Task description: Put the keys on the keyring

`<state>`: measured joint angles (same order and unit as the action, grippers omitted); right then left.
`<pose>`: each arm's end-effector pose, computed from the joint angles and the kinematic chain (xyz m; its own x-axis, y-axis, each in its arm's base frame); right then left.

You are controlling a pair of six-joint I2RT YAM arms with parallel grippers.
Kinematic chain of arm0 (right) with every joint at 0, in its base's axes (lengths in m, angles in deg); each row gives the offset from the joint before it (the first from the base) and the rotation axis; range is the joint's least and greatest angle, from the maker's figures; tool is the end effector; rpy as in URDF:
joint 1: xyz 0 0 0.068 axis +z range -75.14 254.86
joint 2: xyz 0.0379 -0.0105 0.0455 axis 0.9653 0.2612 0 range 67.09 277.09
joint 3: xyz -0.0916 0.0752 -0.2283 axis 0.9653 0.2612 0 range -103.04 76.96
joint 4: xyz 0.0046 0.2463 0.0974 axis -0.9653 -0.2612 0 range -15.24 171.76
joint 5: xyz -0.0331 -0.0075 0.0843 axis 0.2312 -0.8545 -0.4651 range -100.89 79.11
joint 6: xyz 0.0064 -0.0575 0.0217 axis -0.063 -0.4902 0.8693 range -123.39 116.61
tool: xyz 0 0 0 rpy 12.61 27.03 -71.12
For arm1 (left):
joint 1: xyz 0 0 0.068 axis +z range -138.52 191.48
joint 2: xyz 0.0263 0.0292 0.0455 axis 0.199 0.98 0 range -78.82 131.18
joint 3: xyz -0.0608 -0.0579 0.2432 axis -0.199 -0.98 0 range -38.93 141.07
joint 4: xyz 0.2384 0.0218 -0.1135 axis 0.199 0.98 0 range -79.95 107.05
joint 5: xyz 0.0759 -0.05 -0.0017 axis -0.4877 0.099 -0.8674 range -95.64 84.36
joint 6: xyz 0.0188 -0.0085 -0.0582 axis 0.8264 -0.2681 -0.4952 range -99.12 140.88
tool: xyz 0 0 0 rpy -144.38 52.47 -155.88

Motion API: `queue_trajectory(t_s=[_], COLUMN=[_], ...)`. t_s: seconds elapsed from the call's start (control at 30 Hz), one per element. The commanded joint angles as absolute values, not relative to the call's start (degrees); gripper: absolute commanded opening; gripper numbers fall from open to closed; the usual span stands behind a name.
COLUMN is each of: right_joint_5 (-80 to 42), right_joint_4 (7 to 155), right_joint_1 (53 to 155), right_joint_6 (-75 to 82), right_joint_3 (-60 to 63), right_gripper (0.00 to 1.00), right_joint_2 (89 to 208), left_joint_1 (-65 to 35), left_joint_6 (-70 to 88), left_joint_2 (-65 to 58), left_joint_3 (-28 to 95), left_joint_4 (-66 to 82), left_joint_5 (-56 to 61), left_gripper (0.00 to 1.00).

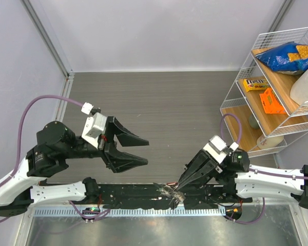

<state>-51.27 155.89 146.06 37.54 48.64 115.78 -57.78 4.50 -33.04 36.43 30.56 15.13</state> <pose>0.0280 0.1756 0.3577 -0.3569 0.5000 -0.7891 -0.8083 -0.5887 -0.0073 0.0375 -0.1461 0.4846 -0.2279 -0.1424 -0.9632 0.9737 -0.0381 -0.2248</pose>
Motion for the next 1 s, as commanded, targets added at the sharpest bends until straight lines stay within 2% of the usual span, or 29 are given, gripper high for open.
queue_trajectory(t_s=[0.0, 0.3, 0.77, 0.97], right_joint_5=[-49.5, -47.3, -41.3, -31.7], right_joint_4=[174.3, 174.3, 172.3, 163.2], right_joint_1=[146.2, 146.2, 146.2, 146.2], right_joint_6=[30.5, 19.8, 3.1, -2.2], right_joint_3=[47.5, 49.4, 49.2, 49.4], right_gripper=[0.06, 0.06, 0.06, 0.06], right_joint_2=[113.7, 109.7, 113.8, 111.6], left_joint_1=[-57.6, -57.6, -57.7, -57.7], left_joint_6=[3.2, 0.7, 1.1, 2.7], left_joint_2=[-32.3, -31.5, -26.8, -27.5], left_joint_3=[37.9, 38.1, 43.0, 43.1], left_joint_4=[33.3, 31.7, 33.6, 35.8], left_joint_5=[14.0, 16.4, 21.8, 21.2], left_gripper=[0.59, 0.59, 0.58, 0.58])
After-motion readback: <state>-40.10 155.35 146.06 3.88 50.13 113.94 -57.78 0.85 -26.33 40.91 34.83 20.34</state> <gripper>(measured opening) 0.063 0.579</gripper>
